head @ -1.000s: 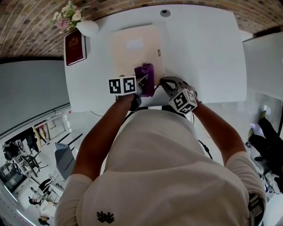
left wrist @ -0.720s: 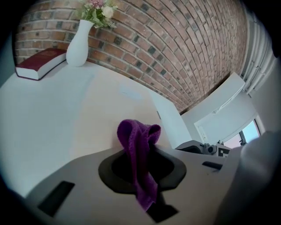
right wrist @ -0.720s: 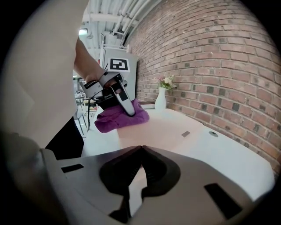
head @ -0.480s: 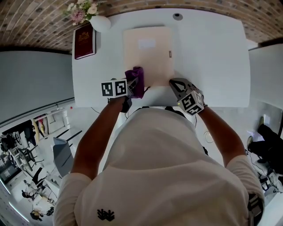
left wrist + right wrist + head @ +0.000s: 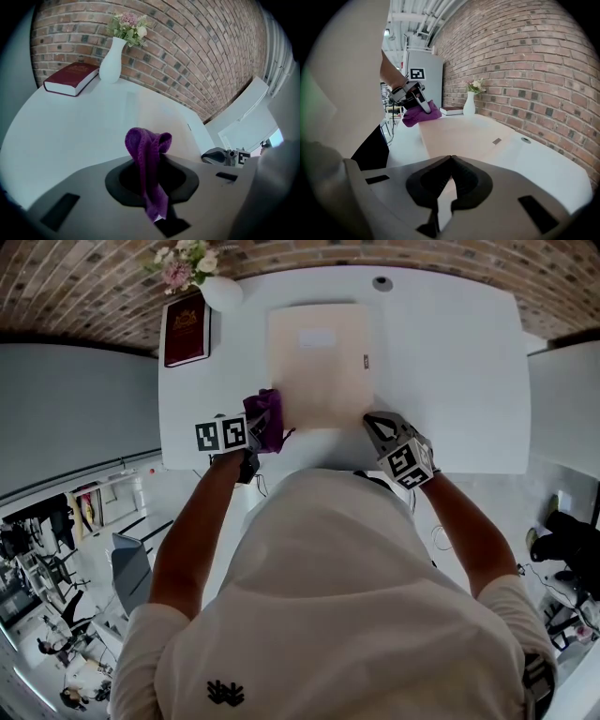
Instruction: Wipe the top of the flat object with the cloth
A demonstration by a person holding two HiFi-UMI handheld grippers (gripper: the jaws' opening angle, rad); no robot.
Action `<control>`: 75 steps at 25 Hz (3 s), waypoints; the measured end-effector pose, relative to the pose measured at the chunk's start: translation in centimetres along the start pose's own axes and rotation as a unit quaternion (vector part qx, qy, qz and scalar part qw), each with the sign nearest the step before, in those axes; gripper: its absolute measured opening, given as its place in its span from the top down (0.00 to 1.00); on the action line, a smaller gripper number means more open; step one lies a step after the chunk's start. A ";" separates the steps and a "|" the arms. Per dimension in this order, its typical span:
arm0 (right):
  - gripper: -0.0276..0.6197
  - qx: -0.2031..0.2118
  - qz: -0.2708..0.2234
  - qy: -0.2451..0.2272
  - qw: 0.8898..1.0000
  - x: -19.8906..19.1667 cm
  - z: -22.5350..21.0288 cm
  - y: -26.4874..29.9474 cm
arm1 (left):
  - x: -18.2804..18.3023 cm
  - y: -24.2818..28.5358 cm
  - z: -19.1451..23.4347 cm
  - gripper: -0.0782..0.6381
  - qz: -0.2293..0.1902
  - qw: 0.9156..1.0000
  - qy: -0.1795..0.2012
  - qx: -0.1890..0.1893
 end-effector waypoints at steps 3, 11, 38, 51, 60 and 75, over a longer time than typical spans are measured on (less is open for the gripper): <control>0.91 0.001 0.001 0.001 1.000 0.1 -0.1 0.1 | 0.7 -1.1 -1.1 0.80 -0.007 0.999 -0.006 -0.032; 0.91 0.003 0.001 0.007 1.000 0.1 -0.2 0.1 | 2.0 0.1 -10.0 0.80 -0.004 0.992 0.021 -0.128; 0.91 0.000 0.007 0.008 1.000 0.1 -0.7 -0.3 | 2.1 13.6 -17.2 0.80 0.057 0.993 0.030 -0.094; 0.91 -0.003 0.008 0.016 1.000 0.0 -0.7 -0.2 | 3.6 9.4 -11.0 0.80 0.036 0.997 0.024 -0.058; 0.91 -0.004 0.013 0.014 1.000 0.1 -0.5 0.1 | 5.2 5.7 -5.3 0.80 0.015 0.999 0.014 -0.024; 0.91 -0.006 0.015 0.013 1.000 0.3 -0.3 0.1 | 7.6 0.2 -4.0 0.80 -0.041 0.999 -0.001 -0.031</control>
Point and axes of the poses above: the fingertips, and each gripper's own axes: y forward along the fingers, z to its left, x out of its top, the point moved 6 cm from there along -y, backward along the fingers, and after that the axes turned 14 degrees about -y, right-handed, at the moved point
